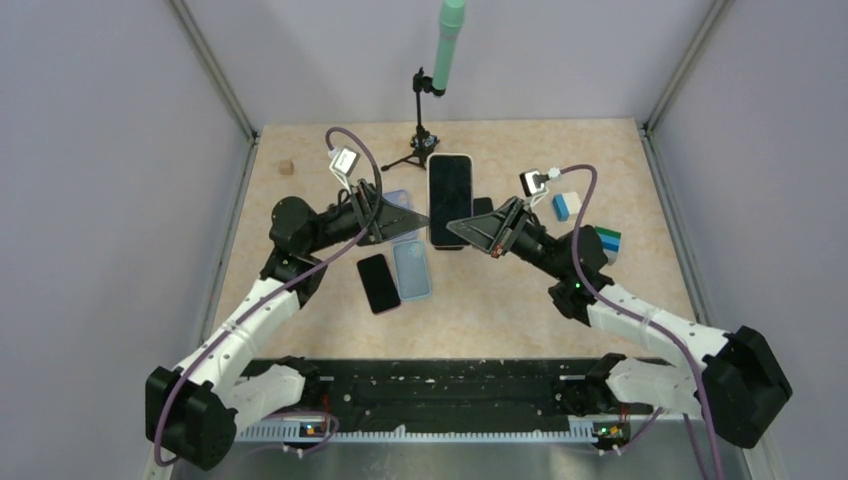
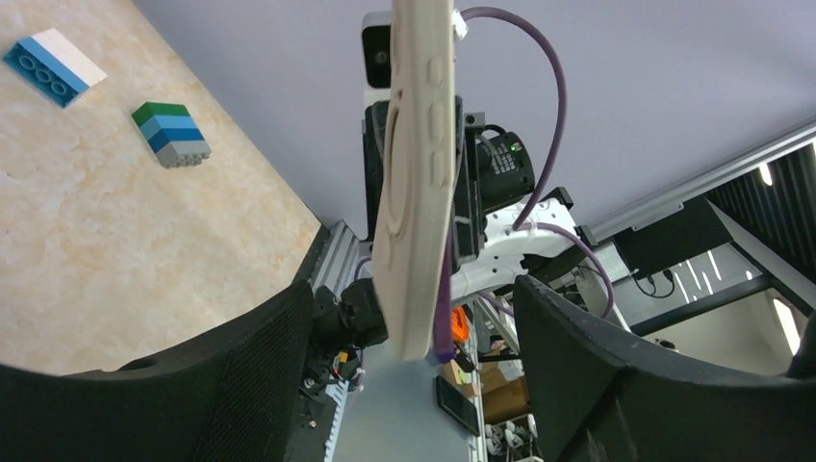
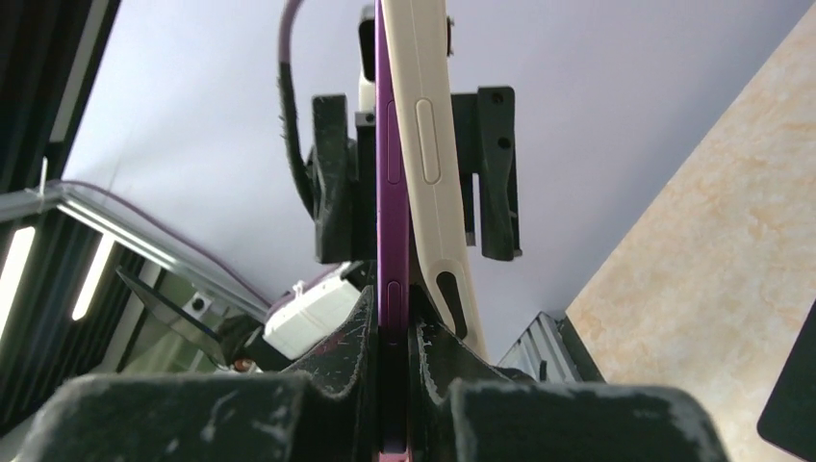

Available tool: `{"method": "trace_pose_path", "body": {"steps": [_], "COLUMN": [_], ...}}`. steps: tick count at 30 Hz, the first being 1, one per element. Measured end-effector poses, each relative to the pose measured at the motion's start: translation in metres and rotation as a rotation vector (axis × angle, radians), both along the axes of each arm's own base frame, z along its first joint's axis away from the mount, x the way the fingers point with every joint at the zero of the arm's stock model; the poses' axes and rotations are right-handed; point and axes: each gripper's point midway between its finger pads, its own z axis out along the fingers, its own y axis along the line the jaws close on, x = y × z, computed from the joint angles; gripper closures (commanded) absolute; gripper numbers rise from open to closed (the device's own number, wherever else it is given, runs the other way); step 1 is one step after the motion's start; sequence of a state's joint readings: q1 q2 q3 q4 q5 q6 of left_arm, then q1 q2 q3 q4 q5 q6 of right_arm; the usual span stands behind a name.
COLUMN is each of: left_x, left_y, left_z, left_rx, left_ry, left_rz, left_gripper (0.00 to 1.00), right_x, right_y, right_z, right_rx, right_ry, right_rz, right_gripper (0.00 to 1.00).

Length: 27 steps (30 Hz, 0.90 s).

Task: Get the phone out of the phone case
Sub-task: Remove the phone case from the phone.

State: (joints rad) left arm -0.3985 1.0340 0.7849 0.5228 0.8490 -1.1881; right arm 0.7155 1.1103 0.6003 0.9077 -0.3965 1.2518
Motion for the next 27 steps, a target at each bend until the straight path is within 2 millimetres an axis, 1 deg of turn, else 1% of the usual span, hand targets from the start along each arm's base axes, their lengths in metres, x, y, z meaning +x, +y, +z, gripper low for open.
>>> {"method": "trace_pose_path", "body": {"steps": [1, 6, 9, 12, 15, 18, 23, 27], "left_x": [-0.001, -0.004, -0.009, -0.016, -0.019, -0.019, -0.018, -0.015], "left_y": [0.0, 0.0, -0.002, -0.005, -0.006, -0.007, -0.007, -0.008], "left_z": [-0.001, -0.011, -0.015, -0.018, -0.021, -0.024, -0.026, -0.027], "left_rx": [-0.002, 0.003, 0.009, 0.025, 0.049, 0.062, 0.073, 0.077], "left_ry": [-0.003, 0.018, 0.012, -0.016, -0.039, -0.053, -0.054, -0.045], "left_rz": [-0.001, -0.007, -0.025, -0.048, -0.05, -0.049, -0.045, -0.03], "left_gripper": [0.25, 0.46, 0.55, 0.61, 0.63, 0.63, 0.57, 0.55], "right_x": [0.001, 0.003, 0.005, 0.005, 0.005, 0.005, 0.005, 0.006], "right_y": [-0.003, -0.013, -0.013, -0.013, -0.013, -0.013, -0.013, -0.012], "right_z": [0.002, 0.013, 0.012, 0.012, 0.011, 0.011, 0.01, 0.01], "right_rx": [0.005, 0.048, 0.056, 0.064, 0.067, 0.069, 0.071, 0.073], "right_ry": [0.012, 0.064, 0.101, 0.131, 0.147, 0.158, 0.171, 0.178], "right_rz": [-0.011, -0.041, -0.039, -0.031, -0.022, -0.018, -0.013, -0.008], "right_gripper": [1.0, 1.0, 1.0, 1.0, 1.0, 1.0, 1.0, 1.0]}}
